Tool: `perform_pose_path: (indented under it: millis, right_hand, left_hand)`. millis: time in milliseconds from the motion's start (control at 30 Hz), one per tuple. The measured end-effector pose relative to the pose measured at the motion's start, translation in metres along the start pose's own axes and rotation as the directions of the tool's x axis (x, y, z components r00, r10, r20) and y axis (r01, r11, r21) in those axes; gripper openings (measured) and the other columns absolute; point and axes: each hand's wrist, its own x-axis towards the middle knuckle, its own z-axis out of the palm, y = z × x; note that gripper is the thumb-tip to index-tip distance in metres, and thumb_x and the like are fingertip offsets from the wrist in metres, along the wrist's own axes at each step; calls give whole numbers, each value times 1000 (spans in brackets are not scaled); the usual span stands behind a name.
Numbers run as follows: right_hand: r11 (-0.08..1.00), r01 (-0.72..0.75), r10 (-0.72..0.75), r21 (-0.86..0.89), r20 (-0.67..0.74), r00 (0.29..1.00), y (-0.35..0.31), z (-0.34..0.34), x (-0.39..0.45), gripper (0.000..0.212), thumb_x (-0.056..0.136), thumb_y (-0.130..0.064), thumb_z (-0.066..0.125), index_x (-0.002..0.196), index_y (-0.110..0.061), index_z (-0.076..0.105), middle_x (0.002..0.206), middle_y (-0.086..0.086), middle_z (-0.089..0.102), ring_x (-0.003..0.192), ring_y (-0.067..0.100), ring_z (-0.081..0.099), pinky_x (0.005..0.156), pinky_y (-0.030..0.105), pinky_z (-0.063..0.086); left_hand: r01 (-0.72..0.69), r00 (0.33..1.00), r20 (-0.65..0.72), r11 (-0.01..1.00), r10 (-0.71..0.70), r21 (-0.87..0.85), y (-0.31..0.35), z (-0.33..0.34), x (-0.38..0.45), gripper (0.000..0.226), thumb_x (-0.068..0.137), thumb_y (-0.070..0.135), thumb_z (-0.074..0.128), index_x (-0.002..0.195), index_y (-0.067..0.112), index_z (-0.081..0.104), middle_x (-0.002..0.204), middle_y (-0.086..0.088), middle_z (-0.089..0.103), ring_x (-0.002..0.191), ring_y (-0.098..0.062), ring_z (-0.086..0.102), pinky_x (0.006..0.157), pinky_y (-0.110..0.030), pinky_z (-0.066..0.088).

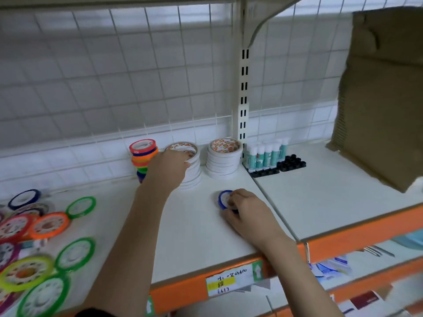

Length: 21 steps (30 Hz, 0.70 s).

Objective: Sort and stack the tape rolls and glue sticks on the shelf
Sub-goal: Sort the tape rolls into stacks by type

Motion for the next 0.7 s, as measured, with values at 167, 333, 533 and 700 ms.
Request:
perform_pose_path:
  millis: [167, 333, 533, 700]
  right_hand:
    - [1000, 5, -5, 6, 5, 1000, 6, 0, 2, 21, 89, -25, 53, 87, -5, 56, 105, 5, 55, 94, 22, 52, 75, 37, 48]
    - [1000, 26, -26, 4, -1, 1000, 4, 3, 2, 22, 90, -26, 52, 92, -5, 58, 108, 3, 55, 98, 21, 52, 76, 36, 48]
    - [997, 79, -79, 13, -26, 997, -13, 9, 4, 21, 89, -24, 54, 93, -5, 60, 106, 4, 56, 97, 21, 53, 75, 33, 47]
    - [989, 137, -135, 54, -42, 990, -45, 22, 12, 22, 90, -23, 53, 98, -5, 61, 106, 4, 56, 97, 21, 54, 75, 33, 46]
  left_hand:
    - [32, 994, 109, 998, -25, -60, -3, 5, 2, 33, 98, 29, 42, 123, 15, 60, 123, -9, 60, 111, -26, 54, 89, -35, 47]
    - [25, 998, 65, 977, -12, -214, -5, 4, -4, 37, 96, 27, 48, 131, 14, 52, 128, -10, 57, 116, -27, 52, 92, -35, 43]
    - [-30, 990, -136, 906, -30, -423, -15, 15, -33, 56, 85, 27, 66, 135, 9, 47, 134, -10, 50, 125, -27, 43, 105, -36, 32]
    - [77, 983, -128, 934, -129, -348, -50, 20, -85, 46, 86, 27, 64, 128, 10, 54, 124, -10, 57, 114, -31, 50, 94, -41, 40]
